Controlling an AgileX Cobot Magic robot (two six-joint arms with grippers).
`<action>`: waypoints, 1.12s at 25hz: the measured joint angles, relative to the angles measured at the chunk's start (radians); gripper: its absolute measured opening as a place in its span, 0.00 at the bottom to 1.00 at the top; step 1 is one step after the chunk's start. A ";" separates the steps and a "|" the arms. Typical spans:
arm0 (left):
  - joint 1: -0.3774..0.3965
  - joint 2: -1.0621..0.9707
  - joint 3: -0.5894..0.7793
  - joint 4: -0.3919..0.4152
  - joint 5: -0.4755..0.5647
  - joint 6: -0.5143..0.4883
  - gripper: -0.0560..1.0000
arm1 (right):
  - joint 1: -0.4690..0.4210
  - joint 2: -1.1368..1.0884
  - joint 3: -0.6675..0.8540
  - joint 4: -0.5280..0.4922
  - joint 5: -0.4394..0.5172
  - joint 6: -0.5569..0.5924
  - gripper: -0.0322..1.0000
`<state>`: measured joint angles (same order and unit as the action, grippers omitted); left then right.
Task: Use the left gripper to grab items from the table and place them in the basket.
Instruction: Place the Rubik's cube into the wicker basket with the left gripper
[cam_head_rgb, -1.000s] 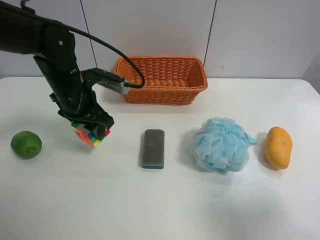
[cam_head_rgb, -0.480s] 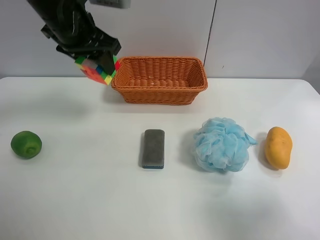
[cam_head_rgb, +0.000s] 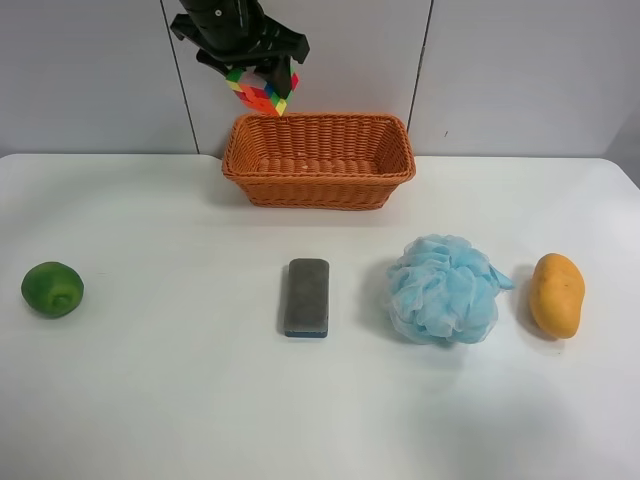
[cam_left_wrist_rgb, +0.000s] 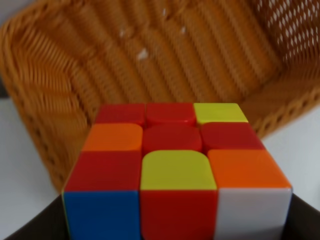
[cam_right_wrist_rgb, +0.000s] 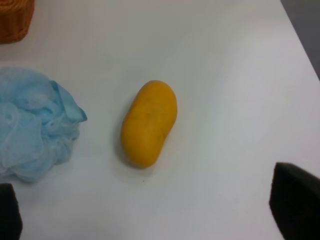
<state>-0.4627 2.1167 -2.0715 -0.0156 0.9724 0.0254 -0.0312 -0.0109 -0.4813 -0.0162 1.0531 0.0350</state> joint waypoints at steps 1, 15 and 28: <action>0.000 0.028 -0.036 0.000 -0.004 0.001 0.59 | 0.000 0.000 0.000 0.000 0.000 0.000 0.99; 0.000 0.344 -0.126 -0.026 -0.265 0.002 0.59 | 0.000 0.000 0.000 0.000 0.000 0.000 0.99; 0.000 0.386 -0.126 -0.064 -0.321 0.002 0.79 | 0.000 0.000 0.000 0.000 0.000 0.000 0.99</action>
<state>-0.4627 2.5023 -2.1971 -0.0797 0.6519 0.0274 -0.0312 -0.0109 -0.4813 -0.0162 1.0531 0.0350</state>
